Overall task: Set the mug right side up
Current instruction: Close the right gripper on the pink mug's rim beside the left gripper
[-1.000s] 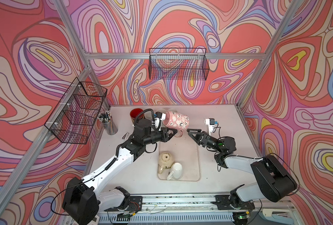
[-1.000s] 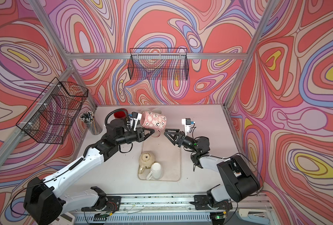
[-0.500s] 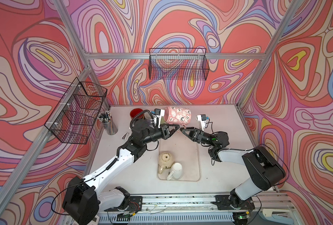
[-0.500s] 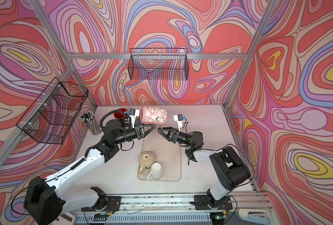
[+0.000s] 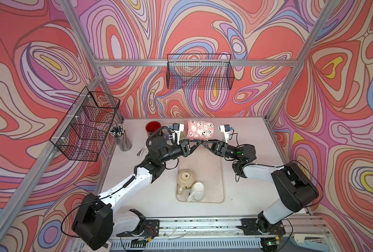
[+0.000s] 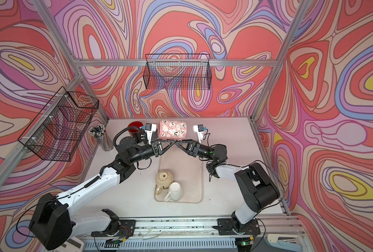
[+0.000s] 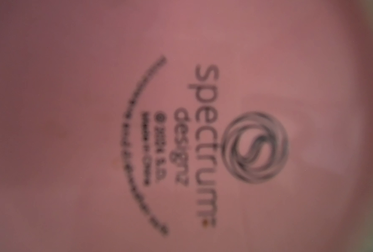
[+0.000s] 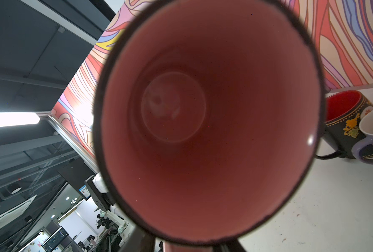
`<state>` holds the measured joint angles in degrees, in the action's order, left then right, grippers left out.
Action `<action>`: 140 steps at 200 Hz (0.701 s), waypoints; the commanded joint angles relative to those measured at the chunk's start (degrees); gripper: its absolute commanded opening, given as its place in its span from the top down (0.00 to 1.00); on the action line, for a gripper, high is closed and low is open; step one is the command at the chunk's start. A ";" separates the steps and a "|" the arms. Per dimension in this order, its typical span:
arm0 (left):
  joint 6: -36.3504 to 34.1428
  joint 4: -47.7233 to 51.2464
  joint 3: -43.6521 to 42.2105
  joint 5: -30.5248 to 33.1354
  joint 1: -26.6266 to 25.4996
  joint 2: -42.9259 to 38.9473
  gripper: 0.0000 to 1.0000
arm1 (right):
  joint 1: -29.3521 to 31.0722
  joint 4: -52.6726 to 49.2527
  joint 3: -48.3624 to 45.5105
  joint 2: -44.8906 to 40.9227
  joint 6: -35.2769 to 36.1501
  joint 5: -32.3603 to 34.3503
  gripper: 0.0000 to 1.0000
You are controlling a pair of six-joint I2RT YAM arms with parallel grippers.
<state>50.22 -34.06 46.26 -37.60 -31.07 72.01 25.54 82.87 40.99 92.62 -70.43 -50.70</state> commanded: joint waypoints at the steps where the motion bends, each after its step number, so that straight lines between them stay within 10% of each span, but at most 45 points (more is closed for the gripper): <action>1: 1.14 -10.05 -1.35 -0.72 -0.20 1.29 1.00 | 0.25 2.60 2.03 0.46 -0.40 -0.84 0.69; 41: 3.10 -14.71 -3.70 -0.71 -0.57 3.70 1.00 | 0.29 2.58 2.34 1.16 -0.93 -0.57 1.00; 79: 3.14 -15.47 -4.76 -0.46 -0.57 3.87 1.00 | 0.24 2.49 1.60 1.25 -0.75 0.25 1.00; 140: -0.50 -8.19 -4.77 1.90 -0.55 0.15 0.53 | -0.25 2.41 0.11 0.40 -0.33 1.13 1.00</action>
<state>51.86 -44.05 41.85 -36.29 -31.40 74.83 25.21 80.40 41.19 94.41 -72.29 -50.85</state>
